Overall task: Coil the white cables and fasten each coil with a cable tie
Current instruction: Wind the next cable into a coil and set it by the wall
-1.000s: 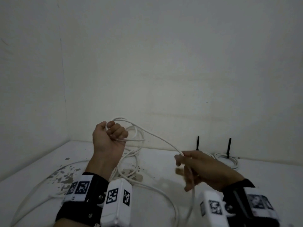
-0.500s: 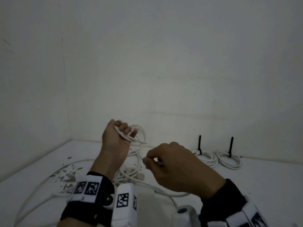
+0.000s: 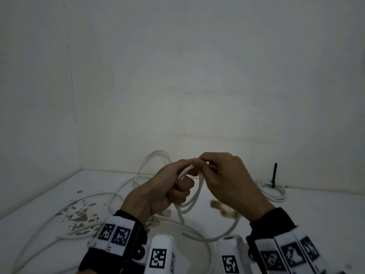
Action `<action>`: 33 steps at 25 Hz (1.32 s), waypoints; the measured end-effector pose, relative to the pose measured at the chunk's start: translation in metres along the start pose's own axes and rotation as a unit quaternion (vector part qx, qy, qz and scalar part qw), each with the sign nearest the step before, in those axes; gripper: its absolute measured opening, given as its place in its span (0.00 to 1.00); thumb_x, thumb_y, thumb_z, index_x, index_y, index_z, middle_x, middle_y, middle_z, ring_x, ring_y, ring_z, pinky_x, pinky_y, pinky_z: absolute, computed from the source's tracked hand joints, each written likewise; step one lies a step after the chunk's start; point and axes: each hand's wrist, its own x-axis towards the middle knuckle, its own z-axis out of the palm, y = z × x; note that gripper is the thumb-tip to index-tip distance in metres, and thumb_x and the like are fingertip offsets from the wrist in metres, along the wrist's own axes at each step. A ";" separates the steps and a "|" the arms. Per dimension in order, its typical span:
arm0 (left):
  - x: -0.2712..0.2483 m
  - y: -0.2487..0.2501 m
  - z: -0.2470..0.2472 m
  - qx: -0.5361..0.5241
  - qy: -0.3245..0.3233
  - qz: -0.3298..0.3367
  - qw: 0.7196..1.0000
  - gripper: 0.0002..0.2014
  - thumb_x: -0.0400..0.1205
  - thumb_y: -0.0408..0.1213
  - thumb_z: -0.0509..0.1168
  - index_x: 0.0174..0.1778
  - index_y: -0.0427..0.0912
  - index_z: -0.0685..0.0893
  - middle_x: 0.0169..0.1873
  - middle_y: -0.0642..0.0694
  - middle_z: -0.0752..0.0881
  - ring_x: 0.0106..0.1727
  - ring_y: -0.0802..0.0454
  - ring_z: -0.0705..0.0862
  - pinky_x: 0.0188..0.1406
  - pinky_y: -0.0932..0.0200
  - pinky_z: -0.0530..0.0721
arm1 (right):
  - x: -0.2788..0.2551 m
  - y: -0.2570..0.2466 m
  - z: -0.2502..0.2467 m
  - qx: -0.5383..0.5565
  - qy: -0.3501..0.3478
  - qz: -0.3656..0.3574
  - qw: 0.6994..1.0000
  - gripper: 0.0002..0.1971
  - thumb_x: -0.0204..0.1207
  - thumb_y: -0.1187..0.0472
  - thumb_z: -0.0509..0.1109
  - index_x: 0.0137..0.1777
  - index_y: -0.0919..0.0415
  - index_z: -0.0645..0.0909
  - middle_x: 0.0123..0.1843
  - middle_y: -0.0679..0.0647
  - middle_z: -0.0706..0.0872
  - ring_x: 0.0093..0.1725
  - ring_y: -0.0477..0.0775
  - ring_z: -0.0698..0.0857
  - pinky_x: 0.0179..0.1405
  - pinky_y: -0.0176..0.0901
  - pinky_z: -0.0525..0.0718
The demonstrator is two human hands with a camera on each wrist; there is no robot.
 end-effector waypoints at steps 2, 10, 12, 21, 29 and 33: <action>-0.001 -0.001 0.002 0.038 -0.020 -0.011 0.999 0.23 0.82 0.62 0.57 0.37 0.44 0.79 0.19 0.52 0.57 0.18 0.58 0.51 0.18 0.63 0.49 | 0.000 0.009 -0.008 -0.003 0.018 0.053 0.998 0.22 0.71 0.29 0.68 0.37 0.49 0.77 0.18 0.37 0.77 0.21 0.41 0.74 0.24 0.35 0.66; -0.002 0.001 -0.025 -0.076 -0.006 0.019 0.997 0.18 0.75 0.53 0.67 0.24 0.49 0.71 0.12 0.56 0.57 0.10 0.62 0.54 0.13 0.69 0.48 | -0.012 0.035 -0.043 0.233 -0.149 0.168 0.946 0.10 0.82 0.50 0.69 0.45 0.52 0.89 0.32 0.56 0.72 0.28 0.56 0.69 0.23 0.45 0.75; -0.001 0.001 -0.027 -0.114 0.006 0.029 0.993 0.18 0.77 0.50 0.63 0.23 0.49 0.70 0.11 0.56 0.56 0.09 0.61 0.53 0.13 0.71 0.48 | -0.012 0.038 -0.033 0.237 -0.142 0.184 0.943 0.10 0.84 0.51 0.68 0.46 0.53 0.88 0.32 0.57 0.71 0.28 0.55 0.70 0.22 0.47 0.80; 0.001 0.008 -0.030 -0.230 0.027 0.053 0.971 0.21 0.78 0.49 0.60 0.20 0.48 0.69 0.14 0.54 0.50 0.14 0.55 0.45 0.10 0.73 0.51 | -0.013 0.039 -0.009 0.232 -0.091 0.171 0.953 0.04 0.86 0.60 0.65 0.56 0.49 0.78 0.36 0.60 0.82 0.24 0.57 0.81 0.29 0.56 0.89; -0.002 0.006 -0.014 -0.112 0.028 0.003 0.993 0.24 0.77 0.65 0.60 0.26 0.50 0.68 0.15 0.55 0.57 0.12 0.61 0.52 0.11 0.69 0.48 | -0.010 0.038 0.000 0.107 -0.096 0.102 0.984 0.19 0.84 0.66 0.62 0.67 0.42 0.73 0.42 0.51 0.85 0.37 0.55 0.85 0.38 0.42 0.86; -0.001 -0.002 0.013 0.033 0.022 -0.011 0.999 0.30 0.74 0.72 0.57 0.20 0.50 0.76 0.21 0.53 0.55 0.19 0.58 0.50 0.17 0.64 0.48 | -0.005 0.021 0.014 0.125 -0.068 0.040 0.989 0.08 0.83 0.63 0.66 0.56 0.50 0.82 0.27 0.42 0.82 0.26 0.43 0.75 0.27 0.34 0.71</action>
